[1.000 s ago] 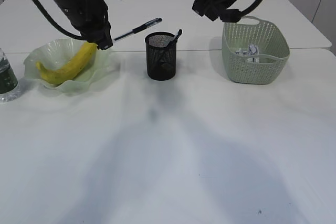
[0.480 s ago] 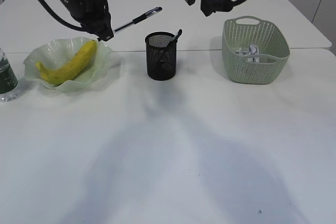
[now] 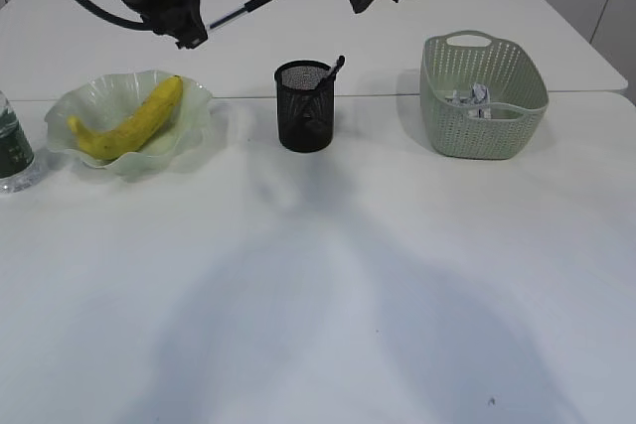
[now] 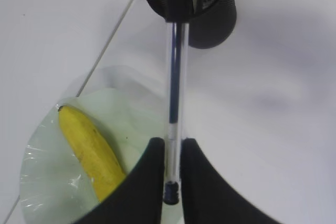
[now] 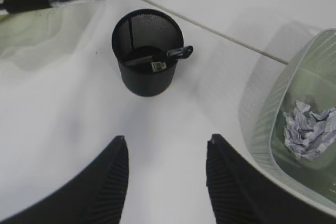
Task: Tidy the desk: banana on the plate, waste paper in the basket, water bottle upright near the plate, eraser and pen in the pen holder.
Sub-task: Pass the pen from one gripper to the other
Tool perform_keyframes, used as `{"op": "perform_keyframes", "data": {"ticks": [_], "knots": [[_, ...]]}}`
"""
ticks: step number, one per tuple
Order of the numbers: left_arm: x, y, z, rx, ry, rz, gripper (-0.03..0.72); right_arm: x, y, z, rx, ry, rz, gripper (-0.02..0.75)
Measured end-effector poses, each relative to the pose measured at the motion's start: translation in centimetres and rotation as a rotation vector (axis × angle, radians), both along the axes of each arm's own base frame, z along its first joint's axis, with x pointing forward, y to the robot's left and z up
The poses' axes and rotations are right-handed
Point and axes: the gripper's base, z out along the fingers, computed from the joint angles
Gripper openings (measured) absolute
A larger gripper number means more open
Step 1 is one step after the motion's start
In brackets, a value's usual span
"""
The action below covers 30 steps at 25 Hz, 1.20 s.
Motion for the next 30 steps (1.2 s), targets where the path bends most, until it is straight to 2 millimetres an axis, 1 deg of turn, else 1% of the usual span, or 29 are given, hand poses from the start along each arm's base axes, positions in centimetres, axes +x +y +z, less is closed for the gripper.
{"op": "perform_keyframes", "data": {"ticks": [3,5,13,20,26,30], "knots": [[-0.3,0.1,1.0,-0.011,-0.025,0.003,0.027,0.3,0.2,0.3,0.073,-0.033,-0.062,0.369],[-0.6,0.3,1.7,-0.016,-0.043,0.005,0.027,0.6,0.4,0.6,0.118,-0.067,-0.073,0.369],[-1.4,0.9,4.7,-0.030,-0.144,0.029,0.027,1.2,1.9,2.0,0.373,-0.159,-0.064,0.370],[-2.0,1.6,7.3,-0.051,-0.261,0.059,0.027,1.4,2.7,3.0,0.540,-0.210,-0.067,0.370],[-2.3,1.7,8.6,-0.074,-0.331,0.059,0.026,1.6,3.2,3.9,0.691,-0.239,-0.082,0.365],[-2.1,1.9,8.9,-0.070,-0.363,0.074,0.026,1.6,3.4,4.3,0.767,-0.240,-0.092,0.352]]}}
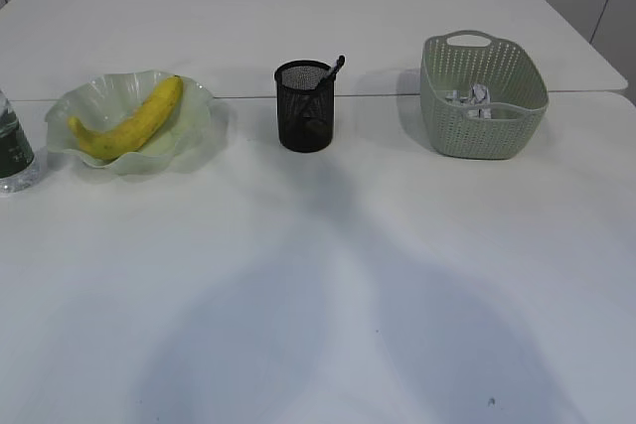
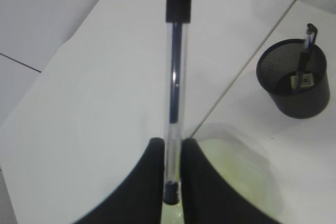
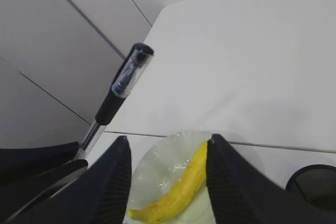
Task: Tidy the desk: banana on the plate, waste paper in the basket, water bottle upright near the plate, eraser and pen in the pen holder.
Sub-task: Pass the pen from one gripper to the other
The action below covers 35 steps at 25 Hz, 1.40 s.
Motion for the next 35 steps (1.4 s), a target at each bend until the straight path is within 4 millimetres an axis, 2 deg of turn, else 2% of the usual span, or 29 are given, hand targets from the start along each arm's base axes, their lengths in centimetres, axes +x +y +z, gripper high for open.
{"op": "perform_keyframes", "data": {"ticks": [19,30,35], "knots": [[0.4,0.0,0.8,-0.114,-0.068,0.065,0.026,0.4,0.2,2.1,0.349,-0.040,-0.063,0.336],[0.3,-0.4,0.9,-0.201,-0.043,0.057,0.026,0.6,0.0,2.5,0.393,-0.064,-0.088,0.335],[-0.4,-0.4,1.8,-0.249,-0.044,0.052,0.025,0.6,-0.1,2.7,0.419,-0.070,-0.098,0.335]]}}
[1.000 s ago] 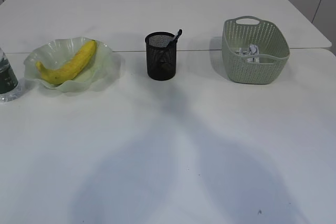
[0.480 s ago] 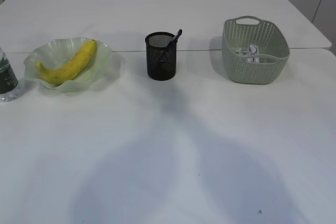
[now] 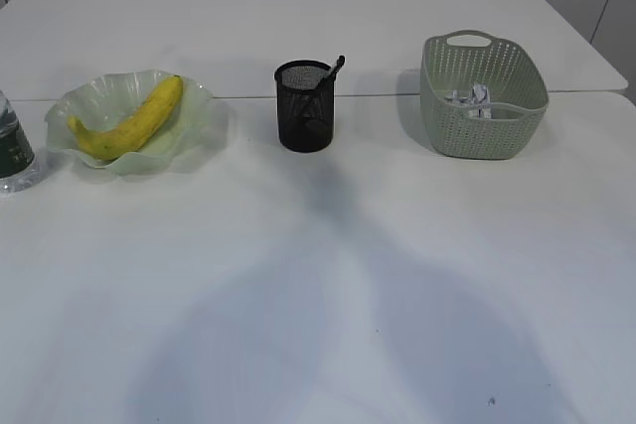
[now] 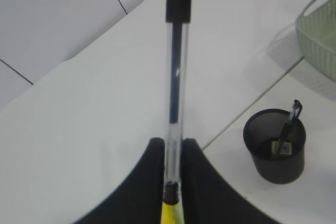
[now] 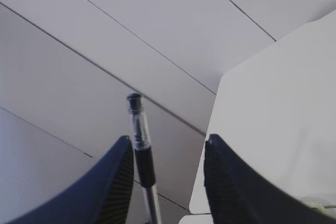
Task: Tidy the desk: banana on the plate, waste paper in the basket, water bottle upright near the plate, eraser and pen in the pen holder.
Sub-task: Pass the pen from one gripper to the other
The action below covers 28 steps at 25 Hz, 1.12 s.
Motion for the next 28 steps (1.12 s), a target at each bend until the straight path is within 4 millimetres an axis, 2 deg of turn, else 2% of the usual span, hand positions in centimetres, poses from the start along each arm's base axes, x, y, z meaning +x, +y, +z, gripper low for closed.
{"op": "perform_keyframes", "data": {"ticks": [6,28], "knots": [[-0.78,0.06,1.08,-0.052,-0.006,-0.008,0.025,-0.01,0.01,0.07,0.025,0.007,0.001,0.335],[-0.92,-0.01,0.86,-0.061,0.027,-0.012,0.025,-0.36,0.50,0.68,0.097,-0.023,0.069,0.335]]}}
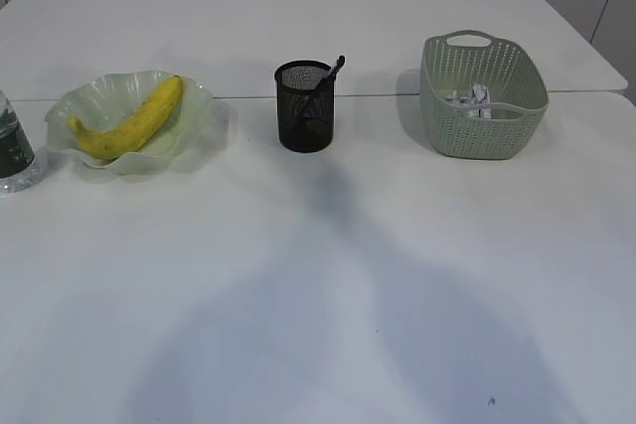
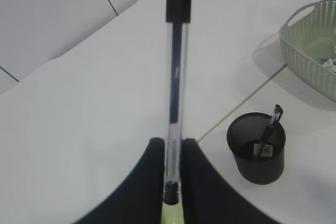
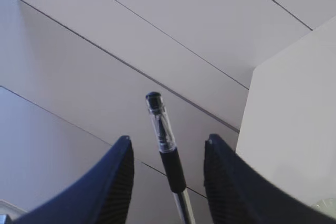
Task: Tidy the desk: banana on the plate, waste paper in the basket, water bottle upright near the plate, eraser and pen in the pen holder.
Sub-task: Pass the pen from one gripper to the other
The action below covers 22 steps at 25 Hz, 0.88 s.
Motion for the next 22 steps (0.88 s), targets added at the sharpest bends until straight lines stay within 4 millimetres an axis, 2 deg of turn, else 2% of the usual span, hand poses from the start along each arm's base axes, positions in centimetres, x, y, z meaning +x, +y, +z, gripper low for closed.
{"op": "perform_keyframes", "data": {"ticks": [7,13,22], "knots": [[-0.3,-0.5,-0.2,-0.007,0.023,-0.020,0.025,-0.1,0.1,0.2,-0.002,-0.025,0.008,0.335],[-0.8,-1.7,-0.2,0.005,0.020,-0.058,0.025,-0.1,0.1,0.2,-0.014,-0.042,0.009,0.335],[-0.9,-1.8,-0.2,0.008,0.021,-0.062,0.025,0.0,0.1,0.1,-0.022,-0.046,0.008,0.335]]}}
